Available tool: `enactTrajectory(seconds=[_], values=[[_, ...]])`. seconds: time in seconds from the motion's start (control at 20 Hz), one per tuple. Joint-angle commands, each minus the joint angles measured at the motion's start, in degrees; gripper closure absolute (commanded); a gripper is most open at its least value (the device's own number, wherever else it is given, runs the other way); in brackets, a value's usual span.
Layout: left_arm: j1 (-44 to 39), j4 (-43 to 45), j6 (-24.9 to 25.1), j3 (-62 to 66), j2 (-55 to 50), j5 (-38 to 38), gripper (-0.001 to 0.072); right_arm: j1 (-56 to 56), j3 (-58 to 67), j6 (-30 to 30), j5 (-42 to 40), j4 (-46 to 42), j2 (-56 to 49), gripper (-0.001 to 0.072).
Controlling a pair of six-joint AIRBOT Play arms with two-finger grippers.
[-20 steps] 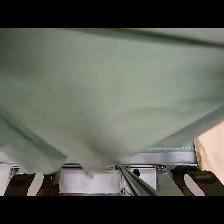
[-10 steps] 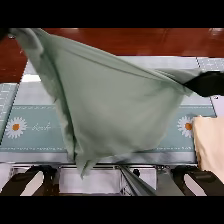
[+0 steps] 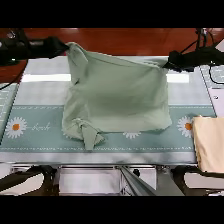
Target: Fold the shirts.
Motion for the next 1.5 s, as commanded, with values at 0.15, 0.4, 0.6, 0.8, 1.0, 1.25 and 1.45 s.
enactTrajectory(seconds=[0.15, 0.4, 0.6, 0.8, 1.0, 1.25, 1.45], values=[[5.97, 13.05, -5.20, -0.15, -4.00, -16.39, 0.0004, -11.08, 7.10, -5.07, 14.32, 11.26, -6.08, 0.0097], [17.81, 14.56, -2.08, -17.77, 2.14, -31.15, 0.0005, -24.02, -13.44, -6.03, 23.02, -8.72, 5.77, 0.0097], [30.88, 12.09, -3.87, -40.11, 12.61, -26.05, 0.0006, -29.79, -42.25, -14.03, 3.13, 4.76, 24.04, 0.0097], [37.38, 5.33, -3.78, -51.76, 15.82, -22.62, 0.0006, -29.53, -53.99, -15.50, 2.80, 9.75, 33.16, 0.0097], [32.98, -2.23, -2.05, -57.46, 15.80, -19.58, 0.0006, -29.53, -55.25, -15.50, 5.51, 10.84, 34.60, 0.0097], [23.50, -9.77, 1.03, -61.99, 15.80, -8.76, 0.0006, -29.53, -55.25, -15.47, 6.82, 11.17, 34.60, 0.0097], [20.09, -18.49, 7.39, -61.22, 15.82, -5.44, 0.0691, -30.56, -55.06, -14.16, 6.99, 10.60, 34.60, 0.0096]])
